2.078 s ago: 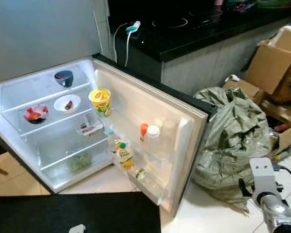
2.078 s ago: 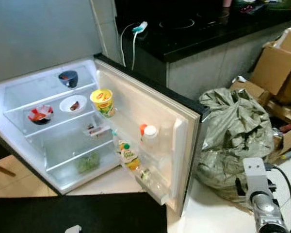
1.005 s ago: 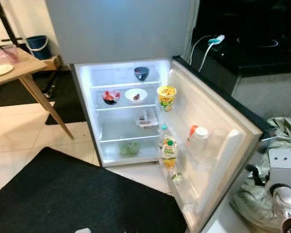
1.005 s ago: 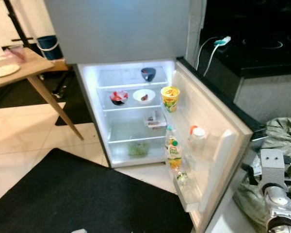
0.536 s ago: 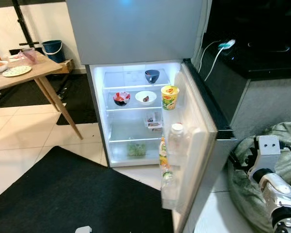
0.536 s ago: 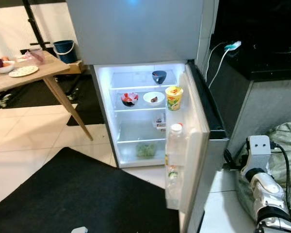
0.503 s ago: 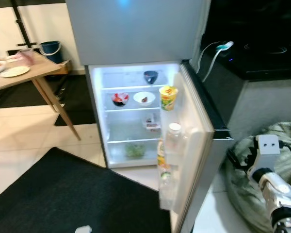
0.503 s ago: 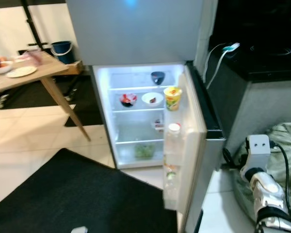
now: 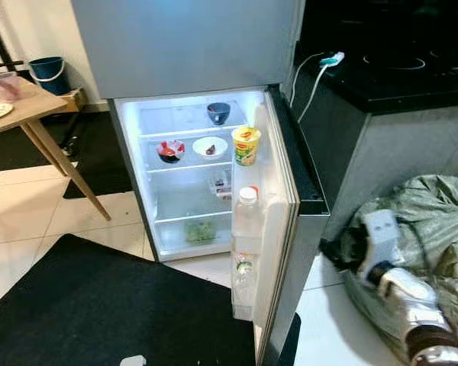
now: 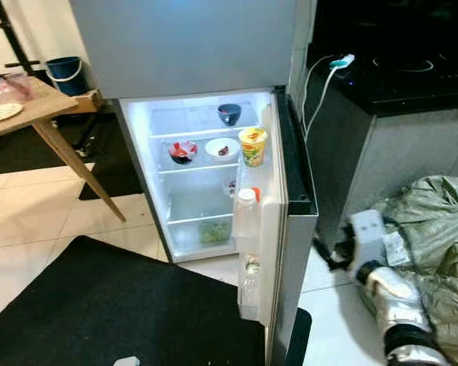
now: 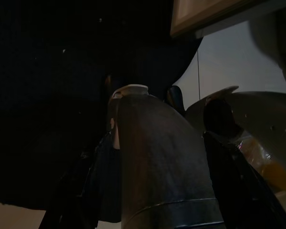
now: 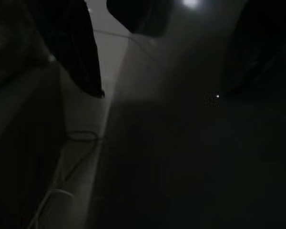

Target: Restocking fridge

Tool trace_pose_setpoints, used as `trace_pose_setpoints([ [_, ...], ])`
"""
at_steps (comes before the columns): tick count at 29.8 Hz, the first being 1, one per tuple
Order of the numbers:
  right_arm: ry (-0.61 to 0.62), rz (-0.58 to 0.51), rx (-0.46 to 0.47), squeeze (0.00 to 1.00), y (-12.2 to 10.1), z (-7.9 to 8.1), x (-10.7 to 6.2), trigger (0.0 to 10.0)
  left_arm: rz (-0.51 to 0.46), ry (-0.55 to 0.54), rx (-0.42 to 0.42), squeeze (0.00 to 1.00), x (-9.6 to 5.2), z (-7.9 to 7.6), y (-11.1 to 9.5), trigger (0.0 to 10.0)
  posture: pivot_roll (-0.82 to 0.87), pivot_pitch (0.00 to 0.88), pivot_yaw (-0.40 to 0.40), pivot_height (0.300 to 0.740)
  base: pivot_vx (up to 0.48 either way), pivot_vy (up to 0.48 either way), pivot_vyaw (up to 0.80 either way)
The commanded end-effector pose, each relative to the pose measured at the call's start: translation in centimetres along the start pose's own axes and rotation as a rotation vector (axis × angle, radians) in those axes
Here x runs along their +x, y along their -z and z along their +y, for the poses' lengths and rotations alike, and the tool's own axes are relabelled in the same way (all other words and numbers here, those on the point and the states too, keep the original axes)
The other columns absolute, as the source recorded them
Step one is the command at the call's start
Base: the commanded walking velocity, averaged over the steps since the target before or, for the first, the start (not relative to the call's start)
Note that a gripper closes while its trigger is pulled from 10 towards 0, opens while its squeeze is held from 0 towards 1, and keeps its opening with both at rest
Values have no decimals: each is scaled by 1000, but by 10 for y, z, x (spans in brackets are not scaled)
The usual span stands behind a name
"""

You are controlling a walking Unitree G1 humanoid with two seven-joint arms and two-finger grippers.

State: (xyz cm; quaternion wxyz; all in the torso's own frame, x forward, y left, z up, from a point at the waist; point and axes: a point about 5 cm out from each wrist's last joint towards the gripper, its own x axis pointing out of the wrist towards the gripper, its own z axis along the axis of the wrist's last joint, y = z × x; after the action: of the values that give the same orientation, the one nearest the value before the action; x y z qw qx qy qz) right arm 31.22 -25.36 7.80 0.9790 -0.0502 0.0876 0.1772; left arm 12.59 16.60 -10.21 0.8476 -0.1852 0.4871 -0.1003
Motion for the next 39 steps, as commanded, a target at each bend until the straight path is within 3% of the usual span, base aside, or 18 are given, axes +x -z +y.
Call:
trace_pose_setpoints([
  [1,-30,7,-8,0,0,6,3,10000,40,-4,-2,0,-1,-1,10,10000,-187,46,24,740,0,0,0],
  [5,-99,-5,-21,0,-7,26,15,10000,40,-3,-1,0,-1,-1,10,10000,-182,47,22,740,0,0,0],
  [7,-213,-53,7,0,-15,45,19,10000,40,-3,-1,0,-1,-1,11,10000,-181,47,21,740,0,0,0],
  [9,-386,-142,72,0,-31,74,21,10000,42,-2,1,0,-1,-1,11,10000,-179,48,21,740,0,0,0],
  [10,-386,-142,72,0,-31,74,21,10000,42,-2,1,0,-1,-1,11,10000,-179,48,21,740,0,0,0],
  [12,-572,-224,132,0,-49,104,16,10000,44,-1,5,0,-1,-1,11,10000,-178,48,20,740,0,0,0],
  [13,-572,-224,132,0,-49,104,16,10000,44,-1,5,0,-1,-1,11,10000,-178,48,20,740,0,0,0],
  [14,-785,-318,233,0,-73,134,2,10000,44,-1,7,0,-1,-1,11,10000,-178,48,20,740,0,0,0],
  [17,-866,-344,255,0,-81,143,-4,10000,44,0,10,0,-1,-1,11,10000,-173,47,17,740,0,0,0],
  [19,-857,-338,245,0,-80,143,-3,10000,44,0,11,0,-1,-1,11,10000,-173,47,17,740,0,0,0],
  [23,-713,-247,164,0,-60,128,9,10000,47,1,17,0,-1,-1,11,10000,-173,47,17,740,0,0,0],
  [25,-432,-38,31,0,-21,95,18,10000,55,3,30,0,-1,-2,12,10000,-171,41,17,740,0,0,0],
  [27,-382,2,18,0,-16,89,18,10000,55,3,32,0,-1,-2,12,10000,-171,41,17,740,0,0,0],
  [29,-273,96,12,0,0,75,14,10000,57,4,36,0,-1,-2,12,10000,-175,38,23,740,0,0,0],
  [34,-172,210,10,0,22,62,4,10000,59,5,44,0,-1,-1,11,10000,-175,39,25,740,0,0,0],
  [36,-92,319,8,0,47,51,-8,10000,60,5,48,0,-1,-1,11,10000,-178,41,26,740,0,0,0],
  [39,-47,378,-3,0,59,46,-15,10000,60,5,49,0,-1,-1,11,10000,-178,43,26,740,0,0,0],
])
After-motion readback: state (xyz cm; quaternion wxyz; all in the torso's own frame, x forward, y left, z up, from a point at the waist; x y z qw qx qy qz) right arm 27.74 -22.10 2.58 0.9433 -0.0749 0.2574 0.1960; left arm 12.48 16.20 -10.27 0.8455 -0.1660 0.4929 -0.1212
